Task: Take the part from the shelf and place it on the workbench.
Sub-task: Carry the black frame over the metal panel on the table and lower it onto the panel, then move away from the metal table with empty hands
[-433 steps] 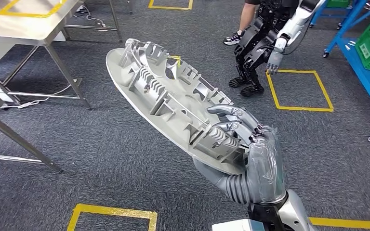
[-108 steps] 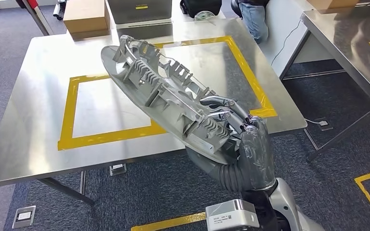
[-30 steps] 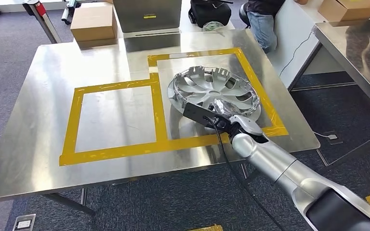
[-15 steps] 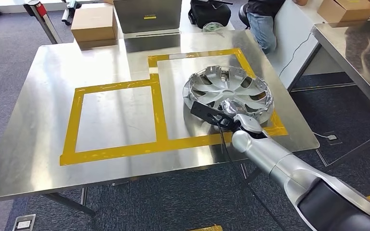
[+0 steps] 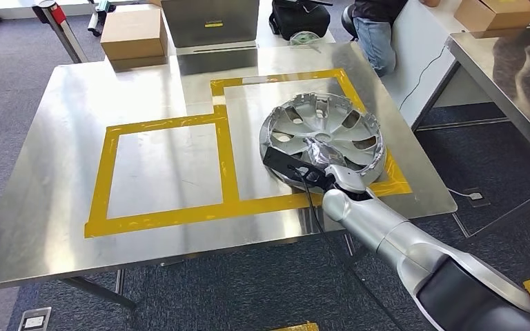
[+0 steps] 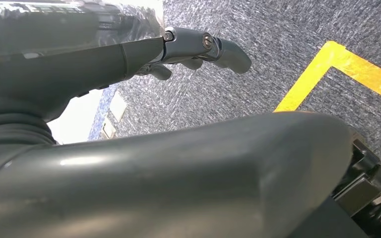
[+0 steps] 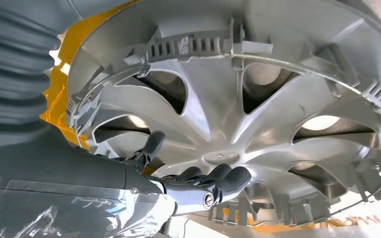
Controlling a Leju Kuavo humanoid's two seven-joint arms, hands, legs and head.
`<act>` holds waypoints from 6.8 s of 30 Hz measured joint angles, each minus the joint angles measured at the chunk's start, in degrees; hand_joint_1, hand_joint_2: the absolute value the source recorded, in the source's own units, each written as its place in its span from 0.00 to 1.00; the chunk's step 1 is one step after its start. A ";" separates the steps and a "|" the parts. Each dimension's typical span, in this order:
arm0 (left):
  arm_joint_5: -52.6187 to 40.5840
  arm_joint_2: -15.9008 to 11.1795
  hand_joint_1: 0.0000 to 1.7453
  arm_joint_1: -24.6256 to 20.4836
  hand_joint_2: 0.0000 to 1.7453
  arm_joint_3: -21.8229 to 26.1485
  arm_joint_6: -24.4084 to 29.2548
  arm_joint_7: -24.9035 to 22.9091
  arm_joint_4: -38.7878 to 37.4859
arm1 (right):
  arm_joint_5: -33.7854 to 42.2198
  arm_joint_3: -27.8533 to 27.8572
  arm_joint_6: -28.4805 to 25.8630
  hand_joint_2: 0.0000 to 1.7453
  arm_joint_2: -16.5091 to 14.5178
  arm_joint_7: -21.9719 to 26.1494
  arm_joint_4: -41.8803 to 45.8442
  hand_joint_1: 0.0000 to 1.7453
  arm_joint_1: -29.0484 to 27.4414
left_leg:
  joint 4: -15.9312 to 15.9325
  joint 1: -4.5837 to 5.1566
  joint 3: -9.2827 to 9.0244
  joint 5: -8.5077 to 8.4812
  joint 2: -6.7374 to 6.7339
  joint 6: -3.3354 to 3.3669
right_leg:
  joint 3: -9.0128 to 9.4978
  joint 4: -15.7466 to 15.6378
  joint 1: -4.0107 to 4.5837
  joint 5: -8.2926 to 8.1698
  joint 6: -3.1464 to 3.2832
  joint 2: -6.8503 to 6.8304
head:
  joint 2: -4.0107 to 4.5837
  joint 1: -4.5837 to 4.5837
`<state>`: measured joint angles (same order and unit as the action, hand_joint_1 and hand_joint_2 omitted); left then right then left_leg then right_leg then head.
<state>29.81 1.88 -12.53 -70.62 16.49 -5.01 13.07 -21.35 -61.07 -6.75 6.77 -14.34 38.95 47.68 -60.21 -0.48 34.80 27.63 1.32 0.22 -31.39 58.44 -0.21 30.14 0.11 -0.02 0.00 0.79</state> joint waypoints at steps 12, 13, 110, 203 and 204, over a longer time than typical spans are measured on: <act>0.00 -0.08 0.00 0.42 0.00 0.02 0.08 0.60 -0.01 | 0.55 0.02 -2.14 0.00 -1.25 1.55 0.77 0.00 0.02 | 0.01 0.00 -0.01 -0.01 0.00 -0.01 | 0.00 0.00 -0.01 0.00 0.00 0.02 | 0.00 0.01; 0.00 -0.09 0.00 0.53 0.00 0.05 0.14 0.64 -0.01 | 1.72 0.24 -2.95 0.00 -1.24 2.29 1.40 0.00 0.00 | 0.01 0.00 -0.01 -0.01 -0.01 -0.01 | -0.01 0.00 -0.01 0.00 0.00 0.04 | 0.00 0.01; 5.14 -1.61 0.00 6.26 0.00 5.77 5.10 4.53 -0.11 | 31.38 31.26 -16.50 0.00 22.86 13.58 79.88 0.00 -27.22 | -8.76 0.36 4.54 5.80 -1.08 -1.57 | 0.43 -2.23 -0.32 -2.45 2.39 -0.37 | 0.00 -0.15; 2.70 -0.66 0.00 6.61 1.00 4.73 4.99 0.76 -0.04 | 36.79 37.90 -9.11 1.00 28.60 10.05 28.59 0.00 -43.76 | -11.98 0.36 6.96 4.06 -1.12 -0.76 | 2.18 -3.92 -0.52 -1.86 1.44 -1.65 | 0.00 0.00; 2.71 -0.68 0.00 6.67 1.00 4.52 5.31 0.37 -0.04 | 37.97 37.79 -8.22 1.00 27.54 11.21 24.53 0.00 -44.65 | -12.63 0.30 6.65 3.88 -1.13 -0.90 | 1.97 -3.64 -0.57 -1.82 1.38 -1.69 | 0.00 -0.11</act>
<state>32.52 1.20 -5.85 -66.10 21.80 -4.64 13.03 16.62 -23.29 -14.98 34.31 -3.13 63.49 3.02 -72.84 -0.18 41.46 31.51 0.19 -0.68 -29.42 54.80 -0.79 28.32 1.48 -1.71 0.00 0.67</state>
